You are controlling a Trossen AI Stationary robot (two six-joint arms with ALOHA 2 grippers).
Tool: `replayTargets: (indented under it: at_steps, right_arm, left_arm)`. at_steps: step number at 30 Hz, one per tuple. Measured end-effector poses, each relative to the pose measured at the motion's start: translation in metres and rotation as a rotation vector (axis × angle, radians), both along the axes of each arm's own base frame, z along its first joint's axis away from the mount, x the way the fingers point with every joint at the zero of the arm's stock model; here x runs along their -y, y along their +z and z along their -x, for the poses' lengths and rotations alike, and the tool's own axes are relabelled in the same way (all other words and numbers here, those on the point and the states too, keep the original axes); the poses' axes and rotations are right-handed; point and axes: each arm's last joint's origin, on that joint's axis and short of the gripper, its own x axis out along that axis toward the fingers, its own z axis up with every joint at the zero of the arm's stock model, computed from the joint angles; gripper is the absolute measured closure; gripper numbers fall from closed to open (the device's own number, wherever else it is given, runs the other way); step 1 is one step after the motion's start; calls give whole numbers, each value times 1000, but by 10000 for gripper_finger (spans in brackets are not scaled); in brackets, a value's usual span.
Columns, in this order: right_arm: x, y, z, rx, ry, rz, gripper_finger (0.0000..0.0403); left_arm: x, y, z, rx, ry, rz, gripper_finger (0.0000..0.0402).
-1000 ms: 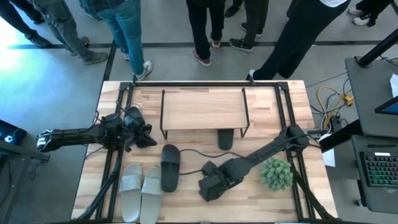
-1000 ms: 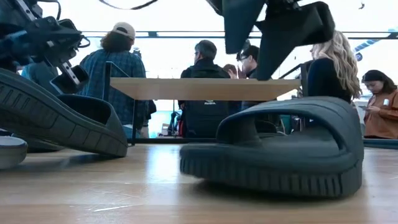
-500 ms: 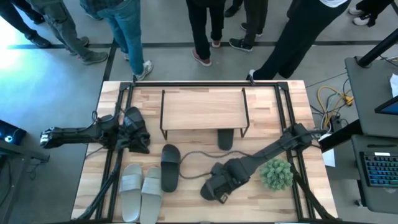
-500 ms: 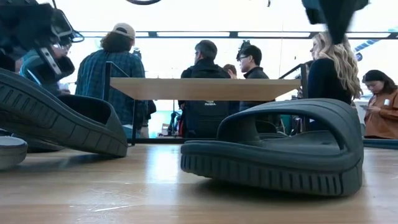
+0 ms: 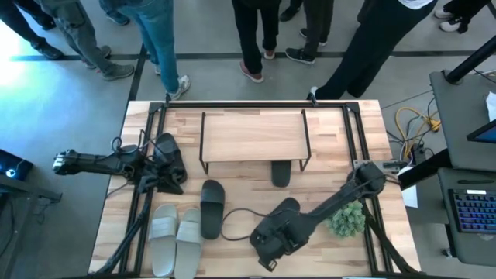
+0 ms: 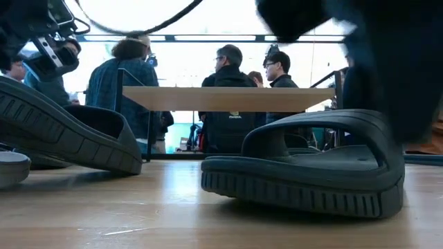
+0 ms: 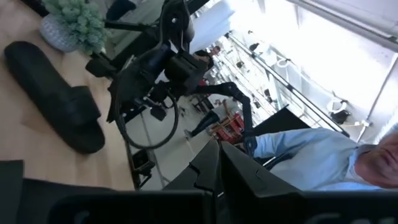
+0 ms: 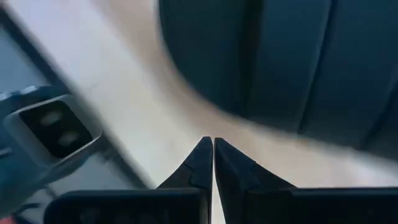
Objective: Pick and place slides into the shelf
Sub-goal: Put the right black slide under the shelf
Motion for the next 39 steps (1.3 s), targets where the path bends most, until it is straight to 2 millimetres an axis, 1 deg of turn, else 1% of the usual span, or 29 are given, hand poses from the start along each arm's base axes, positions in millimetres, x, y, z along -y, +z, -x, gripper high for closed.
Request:
replayTargets:
  at_steps: [2, 5, 10, 12, 13, 15, 17, 19, 20, 22, 25, 27, 30, 33, 36, 39]
  right_arm:
    - [6, -7, -8, 8, 35, 25, 394]
    - [21, -5, -23, 63, 45, 86, 394]
    - [66, 8, -54, 186, -45, 219, 394]
    - [81, 15, -63, 197, -63, 201, 394]
    - [85, 18, -66, 200, -57, 178, 394]
    - [86, 27, -68, 205, -35, 144, 394]
    - [81, 39, -61, 190, -14, 138, 394]
    - [73, 53, -46, 144, -18, 169, 394]
    - [69, 57, -37, 106, -27, 193, 394]
    - [59, 58, -20, 24, -49, 218, 394]
    - [43, 49, 4, -98, -118, 203, 395]
    - [32, 42, 15, -151, -190, 172, 395]
    - [20, 30, 30, -207, -273, 175, 395]
    - [16, 19, 43, -263, -341, 219, 395]
    - [12, 10, 60, -326, -395, 296, 395]
    - [4, 1, 73, -375, -366, 300, 395]
  left_arm:
    - [0, 0, -1, -5, 0, -1, 402]
    - [0, -1, -1, -12, -1, -2, 402]
    - [0, -2, -2, -19, 0, -2, 402]
    - [0, -2, -2, -19, 0, -2, 402]
    - [0, -2, -2, -21, 0, -2, 402]
    - [0, -1, -2, -19, 2, -1, 402]
    - [0, -1, -2, -17, 17, 0, 402]
    - [-1, -1, -3, -18, 39, 2, 402]
    - [-1, -1, -3, -19, 46, -1, 402]
    - [0, -3, -4, -25, 45, -18, 402]
    - [4, -4, -8, -55, 25, -31, 402]
    - [7, -3, -10, -75, 2, -36, 402]
    - [13, 0, -14, -102, -39, -54, 402]
    - [19, 1, -19, -130, -70, -72, 402]
    - [24, -2, -23, -172, -92, -84, 402]
    - [28, -6, -25, -205, -88, -97, 402]
